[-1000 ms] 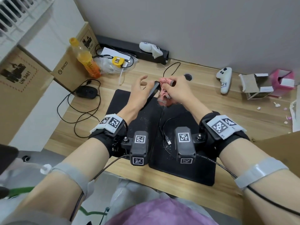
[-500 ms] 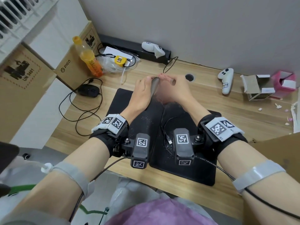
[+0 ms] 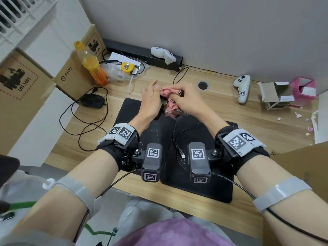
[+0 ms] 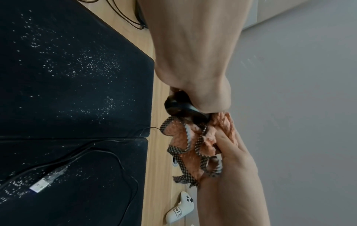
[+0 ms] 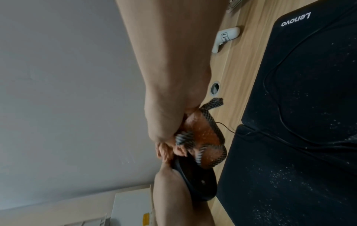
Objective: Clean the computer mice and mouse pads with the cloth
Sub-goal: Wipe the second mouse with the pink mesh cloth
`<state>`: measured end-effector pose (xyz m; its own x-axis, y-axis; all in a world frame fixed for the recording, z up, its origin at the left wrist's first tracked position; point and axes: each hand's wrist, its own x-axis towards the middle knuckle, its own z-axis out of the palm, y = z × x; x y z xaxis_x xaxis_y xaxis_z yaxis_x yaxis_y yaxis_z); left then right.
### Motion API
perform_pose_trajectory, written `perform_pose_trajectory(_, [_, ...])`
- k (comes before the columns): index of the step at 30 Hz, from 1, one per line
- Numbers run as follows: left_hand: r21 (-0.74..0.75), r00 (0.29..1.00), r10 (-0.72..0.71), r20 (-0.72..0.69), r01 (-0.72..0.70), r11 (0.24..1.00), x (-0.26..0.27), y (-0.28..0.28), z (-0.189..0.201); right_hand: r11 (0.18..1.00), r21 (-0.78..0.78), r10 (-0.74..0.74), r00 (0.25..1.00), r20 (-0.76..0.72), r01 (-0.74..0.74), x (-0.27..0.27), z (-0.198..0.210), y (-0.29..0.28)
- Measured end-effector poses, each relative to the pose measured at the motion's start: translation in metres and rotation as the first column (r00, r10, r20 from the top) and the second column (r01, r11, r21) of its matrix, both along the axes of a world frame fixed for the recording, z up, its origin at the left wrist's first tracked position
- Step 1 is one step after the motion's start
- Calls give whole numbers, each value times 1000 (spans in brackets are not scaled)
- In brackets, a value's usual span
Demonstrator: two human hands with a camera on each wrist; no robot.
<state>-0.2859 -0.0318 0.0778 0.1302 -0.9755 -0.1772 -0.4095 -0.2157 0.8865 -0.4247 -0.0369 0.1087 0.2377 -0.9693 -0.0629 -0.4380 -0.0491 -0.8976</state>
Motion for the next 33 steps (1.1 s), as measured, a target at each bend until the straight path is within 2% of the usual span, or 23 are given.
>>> perform_pose_trajectory(3, [11,999,-27,-25,27,1000,-3,0,1,980,6,-199,979,32,199,1,-9,-5])
perform_pose_trajectory(5, [27,997,-11,-82,14,1000,-4,-2,1,967,17,-255,966,50,255,3,-10,-4])
perform_pose_trajectory(7, [82,972,79,-220,-62,995,-5,-4,1,986,26,-164,983,77,163,7,-7,1])
perform_pose_trajectory(9, [174,919,210,-333,-159,972,-7,-6,5,1000,18,-19,997,79,18,11,0,8])
perform_pose_trajectory(11, [317,814,358,-458,-228,921,-6,-12,6,996,6,88,994,57,-88,11,-1,12])
perform_pose_trajectory(13, [476,621,505,-599,-232,849,0,-17,8,983,9,181,983,29,-181,8,-3,13])
perform_pose_trajectory(14, [517,546,542,-639,-217,828,3,-19,8,973,15,230,973,23,-230,5,-3,14])
perform_pose_trajectory(15, [530,509,551,-661,-204,823,6,-20,8,964,22,266,964,18,-266,3,-4,15])
perform_pose_trajectory(17, [551,495,563,-662,-187,813,9,-18,10,958,17,285,958,32,-286,-1,-4,15])
perform_pose_trajectory(19, [546,501,552,-666,-177,819,10,-15,11,974,-13,229,972,47,-228,-3,-5,12])
perform_pose_trajectory(22, [523,542,492,-681,-110,845,10,-10,12,999,50,-12,997,71,8,-2,-14,1])
perform_pose_trajectory(24, [508,540,444,-715,-35,861,8,-3,16,975,109,-203,978,58,195,-2,-17,-7])
perform_pose_trajectory(26, [499,516,423,-745,10,867,7,1,19,960,68,-273,962,2,272,-3,-18,-15])
perform_pose_trajectory(29, [510,502,445,-741,-10,860,9,-2,16,977,65,-202,979,10,201,1,-14,-10])
perform_pose_trajectory(33, [579,502,540,-676,-92,810,13,-8,14,987,86,139,990,5,-139,7,-12,8])
